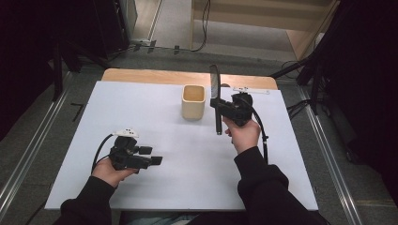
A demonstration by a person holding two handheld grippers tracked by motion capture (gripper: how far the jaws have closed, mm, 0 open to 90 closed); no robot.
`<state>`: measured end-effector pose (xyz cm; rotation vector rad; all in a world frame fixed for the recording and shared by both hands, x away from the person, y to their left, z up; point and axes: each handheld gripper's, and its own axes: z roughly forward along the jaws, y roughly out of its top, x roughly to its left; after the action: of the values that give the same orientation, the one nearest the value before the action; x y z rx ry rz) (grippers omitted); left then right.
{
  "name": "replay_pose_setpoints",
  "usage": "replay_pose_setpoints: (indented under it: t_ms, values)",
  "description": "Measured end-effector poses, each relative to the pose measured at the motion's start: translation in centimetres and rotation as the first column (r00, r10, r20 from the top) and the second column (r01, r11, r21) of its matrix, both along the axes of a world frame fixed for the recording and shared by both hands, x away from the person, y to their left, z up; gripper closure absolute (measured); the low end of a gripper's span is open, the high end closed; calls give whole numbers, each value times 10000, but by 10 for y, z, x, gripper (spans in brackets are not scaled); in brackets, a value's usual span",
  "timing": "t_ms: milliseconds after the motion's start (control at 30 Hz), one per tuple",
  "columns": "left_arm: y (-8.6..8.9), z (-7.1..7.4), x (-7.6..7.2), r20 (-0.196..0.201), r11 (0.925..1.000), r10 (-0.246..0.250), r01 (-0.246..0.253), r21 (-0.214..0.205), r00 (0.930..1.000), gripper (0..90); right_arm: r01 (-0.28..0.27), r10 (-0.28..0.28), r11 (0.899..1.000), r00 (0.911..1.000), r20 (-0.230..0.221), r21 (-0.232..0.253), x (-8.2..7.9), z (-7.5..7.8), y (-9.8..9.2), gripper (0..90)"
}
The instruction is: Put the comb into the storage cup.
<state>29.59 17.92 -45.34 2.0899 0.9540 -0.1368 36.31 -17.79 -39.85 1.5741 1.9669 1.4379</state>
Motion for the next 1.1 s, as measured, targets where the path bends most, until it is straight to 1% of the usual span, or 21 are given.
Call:
replay_pose_setpoints:
  t_ms: [167, 333, 633, 1100]
  values:
    - [3, 1, -1, -11, 10000, 61, -61, -43, 10000, 305, 60, -59, 10000, 9998, 210, -43, 5, 4, 5, 700]
    - [7, 1, -1, 9, 9999, 141, -141, -69, 9999, 305, 176, -174, 9998, 9994, 308, -41, 11, 7, 9, 700]
    - [12, 1, -1, -16, 9997, 220, -220, -73, 9998, 305, 386, -378, 9992, 9962, 784, -91, 20, 11, 15, 700]
    - [19, 1, -3, -60, 9997, 263, -263, -26, 9996, 306, 469, -451, 9988, 9939, 1006, -156, 40, 23, 34, 700]
